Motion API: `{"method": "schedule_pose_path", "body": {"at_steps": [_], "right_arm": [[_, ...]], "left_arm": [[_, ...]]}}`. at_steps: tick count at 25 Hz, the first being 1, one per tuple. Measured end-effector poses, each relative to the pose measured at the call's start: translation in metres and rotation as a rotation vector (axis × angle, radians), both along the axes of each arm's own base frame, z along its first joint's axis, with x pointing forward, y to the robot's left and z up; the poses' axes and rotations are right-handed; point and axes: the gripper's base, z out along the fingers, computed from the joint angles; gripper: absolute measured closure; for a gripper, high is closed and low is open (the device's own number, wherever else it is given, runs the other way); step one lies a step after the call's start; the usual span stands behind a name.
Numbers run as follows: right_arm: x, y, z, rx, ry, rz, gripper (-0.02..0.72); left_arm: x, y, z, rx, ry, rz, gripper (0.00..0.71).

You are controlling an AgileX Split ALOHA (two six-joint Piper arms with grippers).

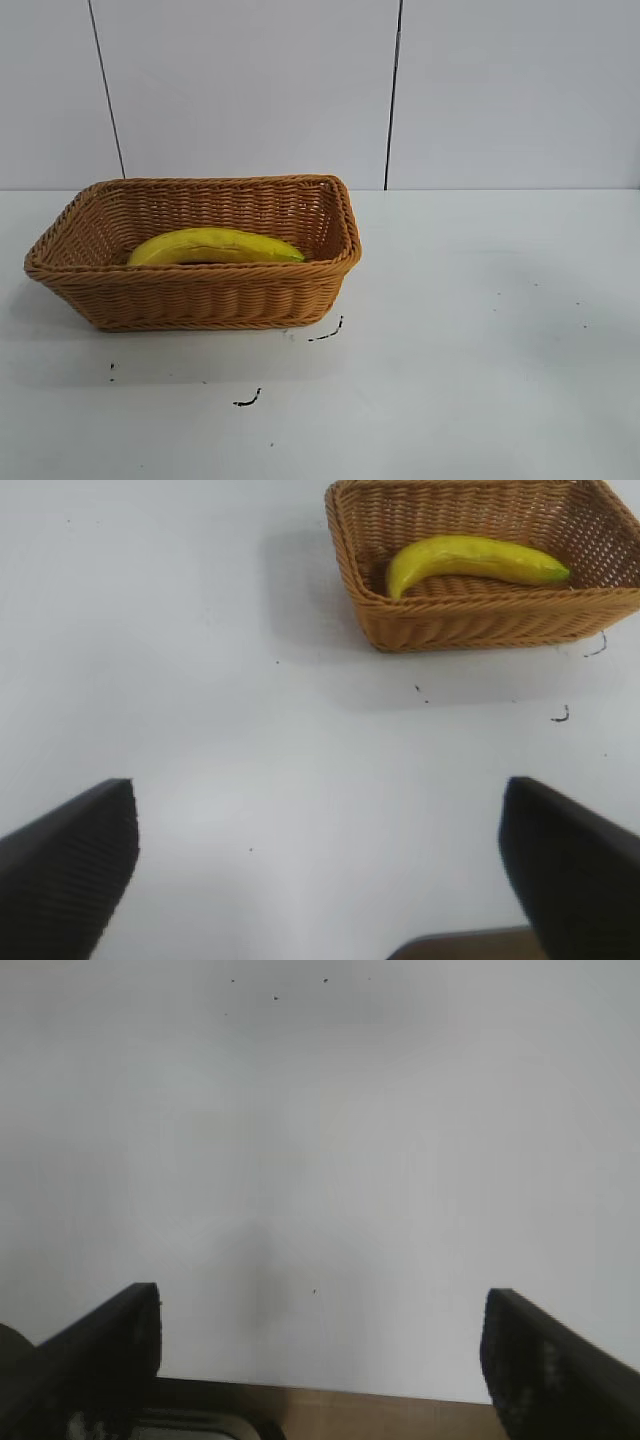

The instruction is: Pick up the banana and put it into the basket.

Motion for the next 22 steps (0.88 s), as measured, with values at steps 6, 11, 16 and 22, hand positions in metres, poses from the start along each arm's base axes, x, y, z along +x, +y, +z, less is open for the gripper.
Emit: {"method": "schedule_pose_path", "body": {"at_steps": [6, 11, 16, 22], "right_arm": [[-0.034, 0.0, 0.01, -0.005, -0.242, -0.001, 0.078], [-0.054, 0.0, 0.012, -0.006, -0.371, -0.001, 0.078], [-0.065, 0.001, 0.012, -0.007, -0.438, -0.001, 0.078], [-0.065, 0.001, 0.012, -0.007, -0.438, -0.001, 0.078]], "left_arm": [[0.0, 0.0, 0.0, 0.0, 0.0, 0.0, 0.015], [0.0, 0.0, 0.0, 0.0, 0.0, 0.0, 0.015], [0.0, 0.0, 0.0, 0.0, 0.0, 0.0, 0.015], [0.0, 0.0, 0.0, 0.0, 0.0, 0.0, 0.015]]}}
